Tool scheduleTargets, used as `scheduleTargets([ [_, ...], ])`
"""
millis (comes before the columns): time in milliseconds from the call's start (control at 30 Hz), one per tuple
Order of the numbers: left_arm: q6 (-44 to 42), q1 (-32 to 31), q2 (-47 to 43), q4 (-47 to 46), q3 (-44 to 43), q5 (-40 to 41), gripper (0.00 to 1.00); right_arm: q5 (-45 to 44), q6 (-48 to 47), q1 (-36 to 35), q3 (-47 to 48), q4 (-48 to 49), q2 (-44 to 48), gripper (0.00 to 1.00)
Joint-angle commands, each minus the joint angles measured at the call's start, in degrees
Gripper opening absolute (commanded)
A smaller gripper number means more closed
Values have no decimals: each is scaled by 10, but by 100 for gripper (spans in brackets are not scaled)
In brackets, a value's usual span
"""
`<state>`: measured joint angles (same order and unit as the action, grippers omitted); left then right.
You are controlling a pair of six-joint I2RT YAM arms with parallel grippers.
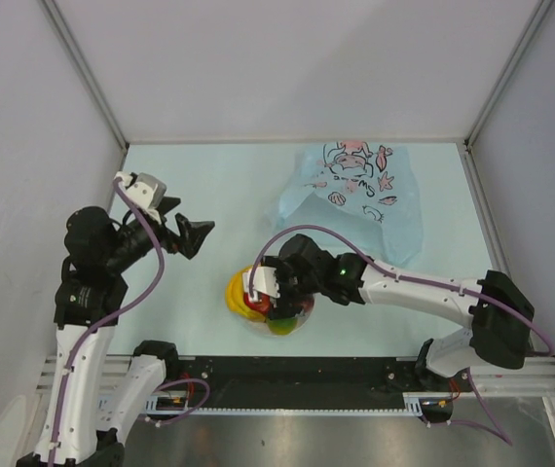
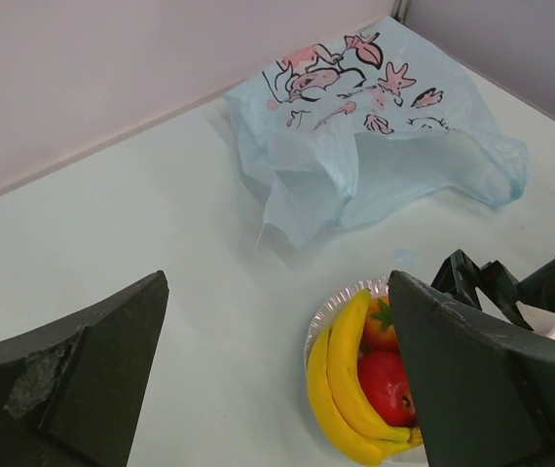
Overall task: Take the fake fruits out of the plastic bag
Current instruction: Place the fake fruit on the plate, then reset both arms
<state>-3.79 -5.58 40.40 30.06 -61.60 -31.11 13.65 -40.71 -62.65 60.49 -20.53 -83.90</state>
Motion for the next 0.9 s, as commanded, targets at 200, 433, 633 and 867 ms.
scheduleTargets([
  [200, 26, 6, 19, -40, 2, -40, 99, -33, 21, -12, 11, -3, 63, 91],
  [433, 30, 6, 18, -36, 17, -33, 99, -102, 157, 55, 57, 13, 109, 95],
  [633, 1, 6, 28, 13, 29, 27, 100, -92, 315, 263, 98, -13, 136, 97],
  [867, -14, 6, 64, 31, 51, 78, 100, -109, 369, 537, 117, -128, 153, 98],
])
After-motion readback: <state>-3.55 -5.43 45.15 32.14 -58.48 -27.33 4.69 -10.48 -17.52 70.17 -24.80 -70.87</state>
